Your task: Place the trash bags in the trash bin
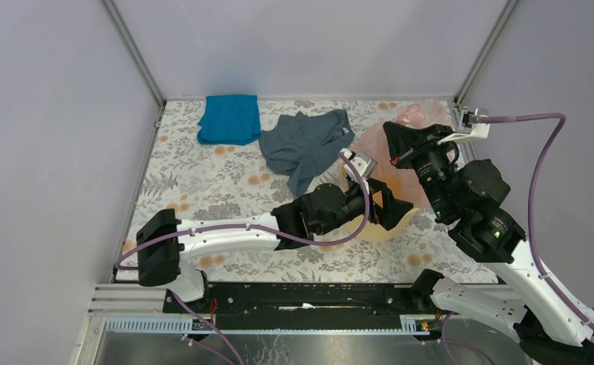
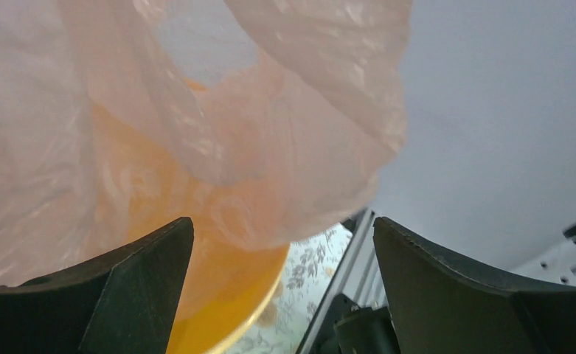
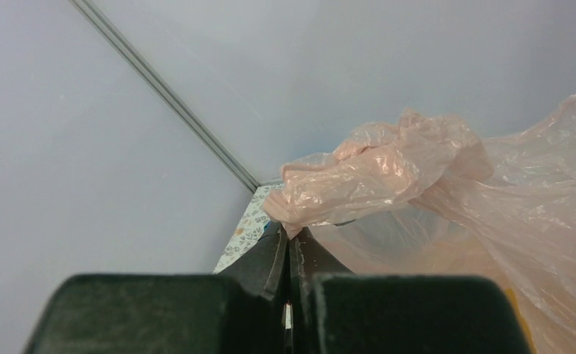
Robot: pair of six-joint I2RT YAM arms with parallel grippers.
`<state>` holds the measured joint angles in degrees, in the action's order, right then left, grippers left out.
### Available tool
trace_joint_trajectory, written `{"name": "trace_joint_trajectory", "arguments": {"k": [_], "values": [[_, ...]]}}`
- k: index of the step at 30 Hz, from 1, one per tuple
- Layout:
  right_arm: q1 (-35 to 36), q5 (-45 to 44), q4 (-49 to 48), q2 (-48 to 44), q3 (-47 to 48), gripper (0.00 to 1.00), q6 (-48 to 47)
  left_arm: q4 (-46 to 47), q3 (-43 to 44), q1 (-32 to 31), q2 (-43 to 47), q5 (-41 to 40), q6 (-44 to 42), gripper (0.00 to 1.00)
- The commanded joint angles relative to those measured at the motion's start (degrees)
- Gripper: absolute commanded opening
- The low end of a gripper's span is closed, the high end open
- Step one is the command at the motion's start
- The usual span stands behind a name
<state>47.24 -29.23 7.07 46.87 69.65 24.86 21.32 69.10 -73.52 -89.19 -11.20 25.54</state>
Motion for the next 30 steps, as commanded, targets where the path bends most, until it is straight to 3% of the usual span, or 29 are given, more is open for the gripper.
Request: {"name": "trace_joint_trajectory", "arguments": {"k": [1,4,5,9,10,21,26,30], "values": [[0.0,1.5,-0.7,-0.1,1.6,0.00,1.3,6.4,5.1,0.0,-3.2,-6.3,0.3,0.95],[0.0,2.4,0.1,-0.1,1.8,0.00,1.5,5.0,8.9,0.0,-6.2,-6.8,-0.7,0.91],[0.0,2.7,0.2,-0.2,1.7,0.00,1.6,4.9,9.5,0.0,-6.8,-7.3,-0.7,0.84],[0.0,2.6,0.7,-0.9,1.0,0.00,1.0,3.9,9.0,0.0,-6.9,-11.9,-0.2,0.41],[0.0,2.3,0.9,-1.2,0.8,0.00,0.4,3.4,8.3,0.0,-6.4,-13.1,-0.3,0.36],[0.0,-2.2,2.5,-2.0,-5.6,0.00,-8.0,-10.1,-2.5,0.1,3.1,-31.4,-2.0,0.10],[0.0,-1.3,3.4,-3.3,-9.3,0.00,-7.3,-7.4,-5.4,0.1,4.2,-25.6,-1.6,0.10],[0.0,-3.3,5.2,-4.1,-12.5,0.00,-9.2,-9.8,-2.4,0.1,2.3,-20.5,0.4,0.15]]}}
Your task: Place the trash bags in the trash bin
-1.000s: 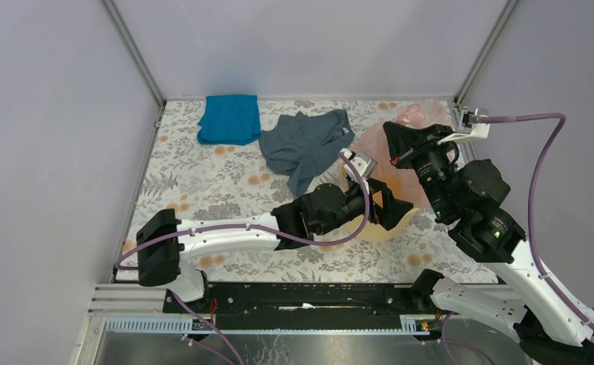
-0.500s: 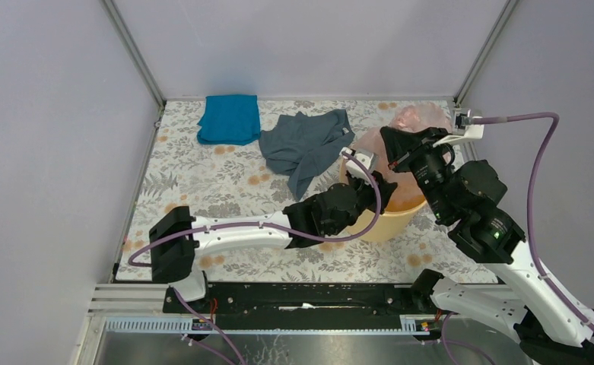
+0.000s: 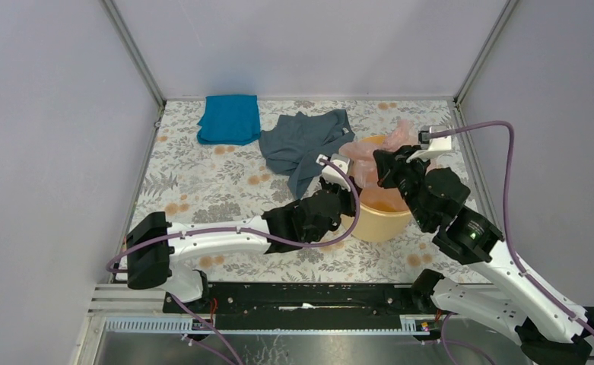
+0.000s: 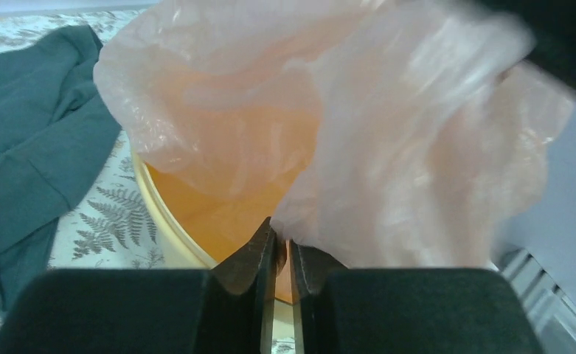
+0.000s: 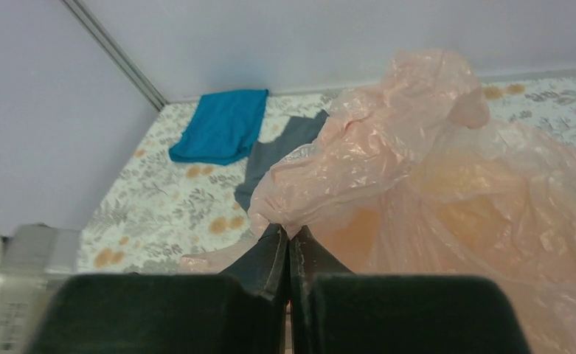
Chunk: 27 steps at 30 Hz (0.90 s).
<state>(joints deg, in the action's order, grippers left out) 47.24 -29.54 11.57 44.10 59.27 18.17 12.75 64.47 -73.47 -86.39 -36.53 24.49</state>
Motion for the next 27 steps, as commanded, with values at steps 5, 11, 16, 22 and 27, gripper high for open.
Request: {"name": "trace_joint_trajectory", "arguments": {"k": [5,11,16,22,27], "values": [[0.0,-7.6,0.5,-3.2,-7.0,0.00,-8.9,-3.6,3.8,0.1,1.4,10.9,2.2,0.46],[0.0,-2.1,-0.2,-3.3,-7.1,0.00,-13.5,-6.8,-0.7,0.1,10.3,17.5,1.5,0.72],[0.0,-1.0,-3.7,-1.1,-11.7,0.00,-12.7,-10.9,-4.6,0.9,19.2,17.4,0.8,0.82],[-0.1,4.9,-5.1,2.0,-13.3,0.00,-7.2,-15.0,-6.7,4.5,27.7,14.5,3.3,0.90],[-3.1,4.7,-1.0,4.6,-13.9,0.00,-5.8,-17.3,-6.7,10.1,30.4,16.4,6.7,0.94]]}}
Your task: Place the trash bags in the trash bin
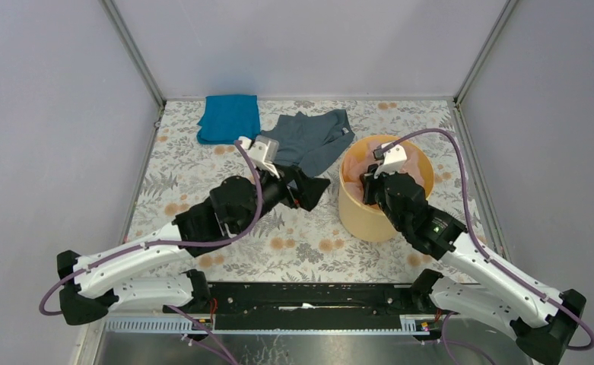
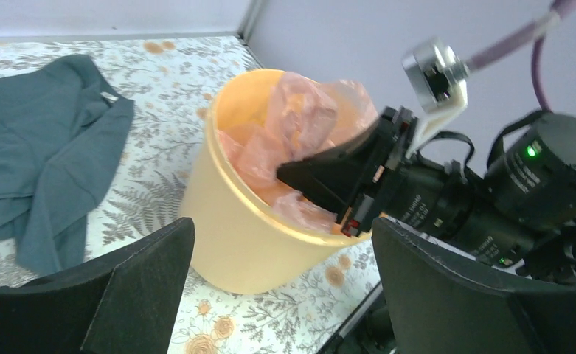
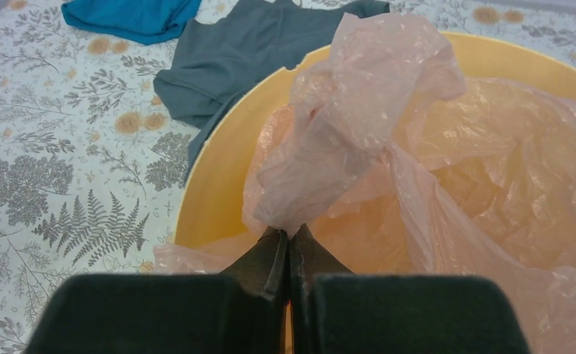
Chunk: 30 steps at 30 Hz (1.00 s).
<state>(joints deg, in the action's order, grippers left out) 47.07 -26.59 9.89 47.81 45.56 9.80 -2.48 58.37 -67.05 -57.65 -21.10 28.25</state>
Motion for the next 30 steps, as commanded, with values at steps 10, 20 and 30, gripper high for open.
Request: {"name": "trace_joint_trajectory", "arguments": {"k": [10,20,30], "values": [[-13.2,13.7,14.4,14.0,9.0,0.00,9.3,-3.5,0.5,6.9,2.5,7.9,1.0,0.95],[-18.1,22.2,15.2,24.4,9.3,0.00,14.0,-7.5,1.6,7.4,5.1,11.1,-1.4,0.98],[-23.5,31.1,15.2,23.6,8.6,0.00,12.9,-7.9,2.0,7.5,5.7,11.2,0.1,0.98]]}}
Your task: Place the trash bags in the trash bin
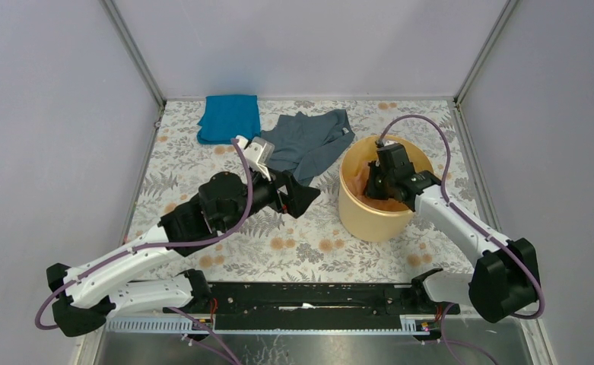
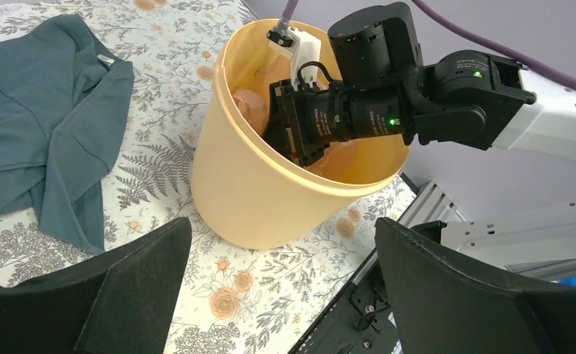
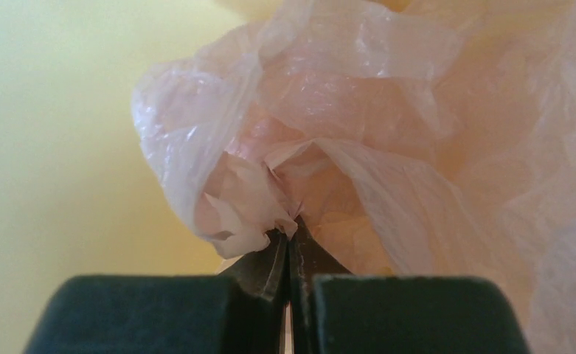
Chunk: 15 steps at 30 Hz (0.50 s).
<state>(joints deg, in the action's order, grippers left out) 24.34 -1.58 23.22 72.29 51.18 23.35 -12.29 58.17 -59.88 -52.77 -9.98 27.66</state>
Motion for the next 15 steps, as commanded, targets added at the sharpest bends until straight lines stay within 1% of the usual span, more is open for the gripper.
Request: {"name": "trace_joint_trajectory", "arguments": {"k": [1,5,7,12,15], "values": [[-0.7,6.7,4.5,-1.5,5.4,0.00,-1.1,1.9,2.3,0.4,0.7,-0.3,1.3,0.99],[-0.7,6.2,9.4,-7.0,12.7,0.00,-2.4,0.1,3.9,0.4,-1.1,-1.9,4.1,0.99],[-0.7,7.4,11.7,-8.8,16.1,0.00,-3.1,-0.3,4.9,0.4,-2.3,-1.7,4.8,0.99],[-0.7,7.5,19.5,-8.1,25.5,0.00,-6.4,-0.3,9.0,0.4,-6.2,-0.9,3.9,0.99],[-0.7,8.5,20.0,-9.4,28.7,0.04,-7.5,-0.6,12.5,0.3,-9.9,-0.6,2.0,0.99]]}}
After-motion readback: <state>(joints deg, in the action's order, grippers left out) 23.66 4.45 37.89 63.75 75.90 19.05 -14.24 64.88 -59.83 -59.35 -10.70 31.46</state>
